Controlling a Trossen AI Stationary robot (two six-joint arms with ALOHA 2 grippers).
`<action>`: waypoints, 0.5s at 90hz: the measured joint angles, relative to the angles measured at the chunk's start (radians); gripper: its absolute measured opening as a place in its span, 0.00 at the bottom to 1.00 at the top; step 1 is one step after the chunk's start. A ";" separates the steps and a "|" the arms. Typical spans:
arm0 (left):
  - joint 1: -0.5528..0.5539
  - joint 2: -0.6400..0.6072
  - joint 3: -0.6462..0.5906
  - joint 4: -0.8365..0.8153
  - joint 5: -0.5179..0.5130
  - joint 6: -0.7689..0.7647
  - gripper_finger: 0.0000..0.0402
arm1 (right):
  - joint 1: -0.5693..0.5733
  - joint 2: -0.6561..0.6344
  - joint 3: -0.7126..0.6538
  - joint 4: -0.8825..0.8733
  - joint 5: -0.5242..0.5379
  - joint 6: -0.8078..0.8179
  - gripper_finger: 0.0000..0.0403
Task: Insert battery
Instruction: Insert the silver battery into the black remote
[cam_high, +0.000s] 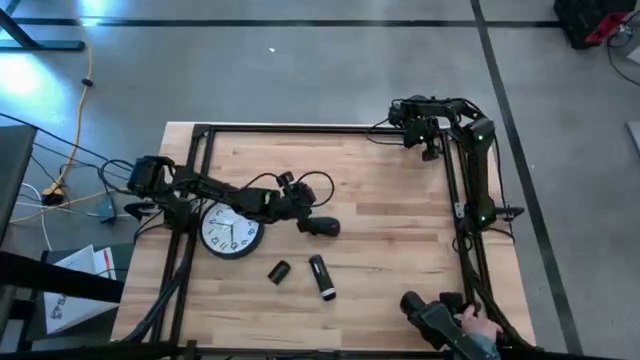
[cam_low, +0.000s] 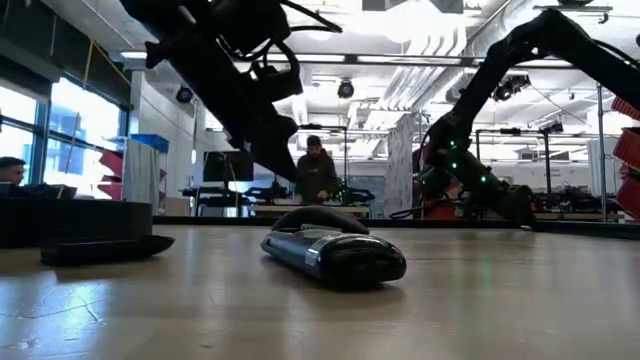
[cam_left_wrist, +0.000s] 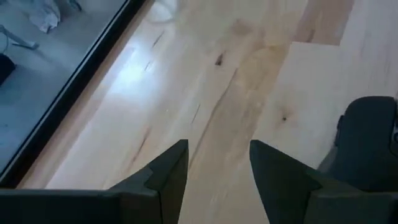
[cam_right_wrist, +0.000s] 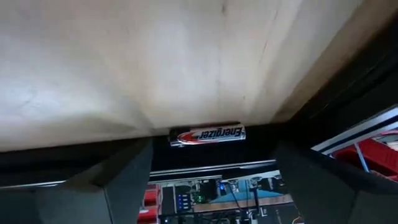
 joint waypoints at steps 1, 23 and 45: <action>0.000 0.000 0.000 0.000 0.000 0.000 0.39 | 0.000 0.000 0.000 0.000 0.000 0.000 0.75; 0.000 0.000 0.000 0.008 0.000 0.015 0.39 | -0.006 -0.006 0.021 0.019 0.028 0.033 0.75; 0.011 0.000 0.000 0.023 0.001 0.032 0.39 | -0.019 -0.024 0.076 0.019 -0.013 0.090 0.61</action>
